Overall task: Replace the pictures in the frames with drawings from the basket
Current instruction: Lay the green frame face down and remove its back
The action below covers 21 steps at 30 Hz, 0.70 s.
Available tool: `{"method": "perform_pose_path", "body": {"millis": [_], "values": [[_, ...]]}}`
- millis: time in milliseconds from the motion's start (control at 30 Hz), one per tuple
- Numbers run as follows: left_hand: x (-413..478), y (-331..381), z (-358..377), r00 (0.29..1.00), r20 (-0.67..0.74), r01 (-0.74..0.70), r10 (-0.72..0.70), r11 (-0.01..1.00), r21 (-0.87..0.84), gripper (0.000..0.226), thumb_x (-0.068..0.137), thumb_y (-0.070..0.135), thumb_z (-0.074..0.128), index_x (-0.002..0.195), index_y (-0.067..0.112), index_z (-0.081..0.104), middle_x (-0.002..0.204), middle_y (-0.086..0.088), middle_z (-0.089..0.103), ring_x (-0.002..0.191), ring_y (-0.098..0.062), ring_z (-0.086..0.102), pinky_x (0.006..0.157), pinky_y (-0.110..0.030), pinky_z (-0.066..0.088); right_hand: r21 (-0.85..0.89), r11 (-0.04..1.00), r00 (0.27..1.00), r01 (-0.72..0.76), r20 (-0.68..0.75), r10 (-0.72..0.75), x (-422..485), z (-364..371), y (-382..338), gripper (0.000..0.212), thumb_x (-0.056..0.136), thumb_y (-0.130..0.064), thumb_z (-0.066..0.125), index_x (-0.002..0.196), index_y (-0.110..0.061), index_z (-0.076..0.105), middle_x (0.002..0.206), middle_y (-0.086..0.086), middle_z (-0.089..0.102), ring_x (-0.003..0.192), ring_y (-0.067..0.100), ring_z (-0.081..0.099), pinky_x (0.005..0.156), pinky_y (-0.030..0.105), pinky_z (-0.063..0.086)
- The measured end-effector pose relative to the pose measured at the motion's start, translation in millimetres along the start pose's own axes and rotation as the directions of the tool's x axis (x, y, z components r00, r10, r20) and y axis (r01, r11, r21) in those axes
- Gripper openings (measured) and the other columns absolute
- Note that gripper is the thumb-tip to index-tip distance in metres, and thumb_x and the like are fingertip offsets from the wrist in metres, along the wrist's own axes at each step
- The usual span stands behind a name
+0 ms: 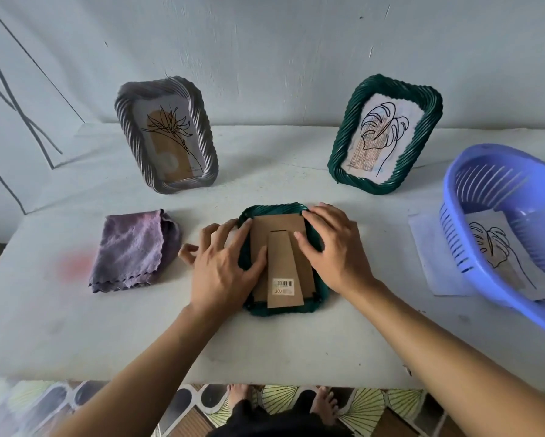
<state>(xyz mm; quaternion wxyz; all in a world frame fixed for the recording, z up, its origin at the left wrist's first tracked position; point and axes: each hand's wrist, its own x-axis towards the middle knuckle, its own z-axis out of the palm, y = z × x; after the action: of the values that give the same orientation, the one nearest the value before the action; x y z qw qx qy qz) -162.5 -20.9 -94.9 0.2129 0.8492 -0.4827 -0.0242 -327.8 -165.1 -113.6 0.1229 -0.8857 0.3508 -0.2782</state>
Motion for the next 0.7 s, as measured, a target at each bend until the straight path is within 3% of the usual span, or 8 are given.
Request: {"method": "perform_pose_path", "body": {"millis": [167, 467, 700], "values": [[0.9, 1.7, 0.4, 1.0, 0.016, -0.001, 0.0, 0.998, 0.063, 0.059, 0.09, 0.066, 0.041, 0.143, 0.04, 0.048, 0.141, 0.01, 0.052, 0.129, -0.021, 0.039, 0.1, -0.055, 0.034, -0.01, 0.999, 0.998, 0.033, -0.047, -0.033, -0.5, 1.5, 1.4, 0.038, 0.093, -0.037, 0.062, 0.118, -0.011, 0.071, 0.127, 0.005, 0.067, 0.121, 0.021, 0.059, 0.093, 0.044, 0.05], [3.9, 2.4, 1.0, 0.997, 0.075, -0.037, 0.021, 0.978, 0.208, 0.063, 0.093, 0.067, 0.028, 0.152, 0.045, 0.031, 0.146, 0.008, 0.039, 0.129, -0.024, 0.035, 0.097, -0.051, 0.029, -0.148, 0.989, 0.998, 0.023, 0.055, -0.015, -0.2, -1.2, -3.4, 0.044, 0.097, -0.04, 0.051, 0.132, -0.017, 0.062, 0.137, 0.005, 0.058, 0.126, 0.022, 0.052, 0.095, 0.041, 0.043], [9.2, 2.6, 3.7, 0.995, 0.096, 0.013, -0.031, 0.983, 0.184, 0.068, 0.088, 0.072, 0.021, 0.152, 0.052, 0.02, 0.142, 0.004, 0.032, 0.133, -0.021, 0.029, 0.103, -0.054, 0.027, -0.2, 0.98, 0.994, 0.025, 0.111, -0.003, 1.6, -2.0, -5.1, 0.05, 0.099, -0.041, 0.042, 0.141, -0.016, 0.053, 0.14, 0.005, 0.051, 0.127, 0.024, 0.047, 0.096, 0.042, 0.042]]}}
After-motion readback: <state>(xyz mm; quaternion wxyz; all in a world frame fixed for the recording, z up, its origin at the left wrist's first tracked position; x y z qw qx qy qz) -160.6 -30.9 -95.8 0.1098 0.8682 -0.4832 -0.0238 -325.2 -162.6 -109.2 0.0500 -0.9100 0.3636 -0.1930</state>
